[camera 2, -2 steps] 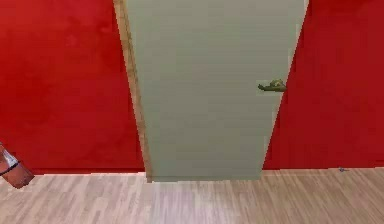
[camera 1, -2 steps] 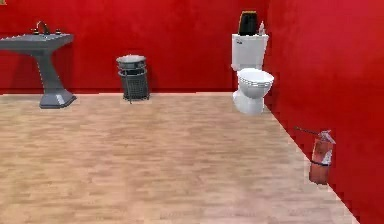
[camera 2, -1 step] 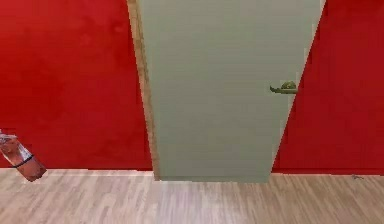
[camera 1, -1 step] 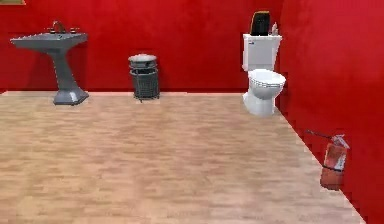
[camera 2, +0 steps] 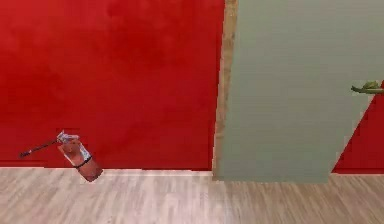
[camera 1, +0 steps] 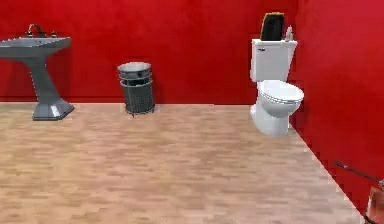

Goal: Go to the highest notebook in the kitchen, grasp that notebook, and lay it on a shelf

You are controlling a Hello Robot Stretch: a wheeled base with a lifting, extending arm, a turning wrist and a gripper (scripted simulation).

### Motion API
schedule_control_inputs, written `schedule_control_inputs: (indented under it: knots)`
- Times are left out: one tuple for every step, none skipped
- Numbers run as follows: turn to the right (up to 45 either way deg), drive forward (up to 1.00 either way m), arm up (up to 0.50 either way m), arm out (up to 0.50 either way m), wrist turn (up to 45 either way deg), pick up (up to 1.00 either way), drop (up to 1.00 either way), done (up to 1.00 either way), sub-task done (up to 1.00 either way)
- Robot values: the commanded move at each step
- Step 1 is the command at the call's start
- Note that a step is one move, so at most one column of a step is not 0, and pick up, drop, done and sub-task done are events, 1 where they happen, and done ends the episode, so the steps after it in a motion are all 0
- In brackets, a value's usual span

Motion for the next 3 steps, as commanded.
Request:
schedule_control_inputs:
  knots:
    - [-39.0,0.00,0.00,0.00,0.0,0.00,0.00,0.00,0.00]
    - [0.0,0.50,0.00,0.00,0.0,0.00,0.00,0.00,0.00]
    - [-21.0,0.00,0.00,0.00,0.0,0.00,0.00,0.00,0.00]
